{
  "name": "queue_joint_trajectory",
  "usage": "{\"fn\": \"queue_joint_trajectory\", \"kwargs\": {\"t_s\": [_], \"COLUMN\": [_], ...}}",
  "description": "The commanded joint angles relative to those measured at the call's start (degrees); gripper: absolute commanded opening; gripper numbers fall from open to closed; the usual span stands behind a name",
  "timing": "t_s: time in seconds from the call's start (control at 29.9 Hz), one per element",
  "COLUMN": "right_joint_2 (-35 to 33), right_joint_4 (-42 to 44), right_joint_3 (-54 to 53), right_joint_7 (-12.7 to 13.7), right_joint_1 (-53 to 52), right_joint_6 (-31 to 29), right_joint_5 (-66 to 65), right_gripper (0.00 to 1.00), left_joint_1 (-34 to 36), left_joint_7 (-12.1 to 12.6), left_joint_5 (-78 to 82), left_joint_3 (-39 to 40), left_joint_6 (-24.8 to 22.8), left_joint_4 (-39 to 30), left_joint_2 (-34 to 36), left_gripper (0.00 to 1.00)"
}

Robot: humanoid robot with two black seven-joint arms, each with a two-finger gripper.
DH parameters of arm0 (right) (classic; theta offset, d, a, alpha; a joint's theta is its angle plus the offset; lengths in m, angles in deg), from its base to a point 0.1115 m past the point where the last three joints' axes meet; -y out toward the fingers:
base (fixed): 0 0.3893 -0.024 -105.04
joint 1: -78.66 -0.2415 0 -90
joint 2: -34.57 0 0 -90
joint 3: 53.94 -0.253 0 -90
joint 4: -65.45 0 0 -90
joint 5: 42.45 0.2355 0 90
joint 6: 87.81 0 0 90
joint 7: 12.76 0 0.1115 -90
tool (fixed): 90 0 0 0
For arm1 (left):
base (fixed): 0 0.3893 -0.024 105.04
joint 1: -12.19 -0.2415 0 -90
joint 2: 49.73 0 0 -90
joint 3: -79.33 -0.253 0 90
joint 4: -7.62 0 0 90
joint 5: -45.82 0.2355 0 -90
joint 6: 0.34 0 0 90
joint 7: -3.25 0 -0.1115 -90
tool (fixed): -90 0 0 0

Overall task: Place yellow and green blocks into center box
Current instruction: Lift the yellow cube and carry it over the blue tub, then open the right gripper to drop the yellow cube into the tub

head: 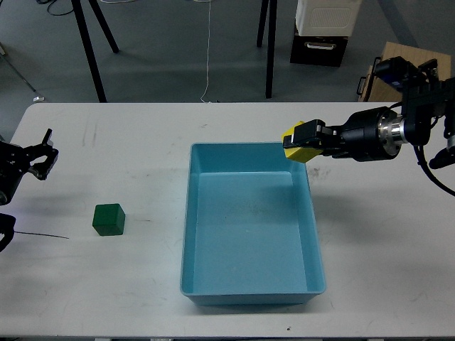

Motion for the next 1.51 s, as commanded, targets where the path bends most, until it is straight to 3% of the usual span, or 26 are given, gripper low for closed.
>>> {"fn": "queue_joint_trajectory", "kwargs": {"t_s": [0.0,0.3,0.4,0.47,0.57,0.6,1.07,1.24,1.47], "right_joint_2": [5.27,10.8,11.25,11.16,11.07,10.99,9.59,3.0,-10.0], "right_joint_4": [2.04,5.99,6.26,6.61,7.31,7.4,8.89,11.09,16.28], "right_joint_3": [4.18,8.67,8.76,8.76,8.85,8.76,5.7,-5.19,-17.59], "right_joint_7": [0.19,0.45,0.45,0.63,0.98,0.98,0.8,0.19,0.19], "right_joint_1": [-0.62,0.09,-0.09,-0.26,-0.53,-0.62,-1.31,-1.93,-2.46], "right_joint_6": [0.01,0.01,0.27,0.45,0.98,1.24,2.03,3.0,6.15], "right_joint_5": [-0.46,-0.55,-0.55,-0.55,-0.55,-0.55,0.32,2.16,18.94], "right_gripper": [0.15,0.16,0.25,0.4,0.9,0.95,0.97,0.97,0.97], "left_joint_1": [-0.11,-0.11,-0.11,-0.03,0.06,0.15,0.33,0.15,0.06], "left_joint_7": [-0.09,-0.09,-0.09,-0.09,-0.09,-0.09,-0.18,0.52,-0.18], "left_joint_5": [-0.01,-0.01,-0.01,-0.01,-0.01,-0.01,0.26,0.43,2.01], "left_joint_3": [0.0,-0.01,-0.01,-0.01,-0.01,-0.01,-0.01,-0.01,-2.91], "left_joint_6": [0.13,0.13,0.13,0.13,0.04,0.13,0.13,0.22,0.13], "left_joint_4": [-0.01,-0.01,-0.01,-0.01,-0.01,-0.01,0.17,0.34,0.43], "left_joint_2": [0.62,0.62,0.8,0.97,0.97,0.97,1.06,1.85,5.1], "left_gripper": [1.0,1.0,1.0,1.0,1.0,1.0,1.0,1.0,1.0]}}
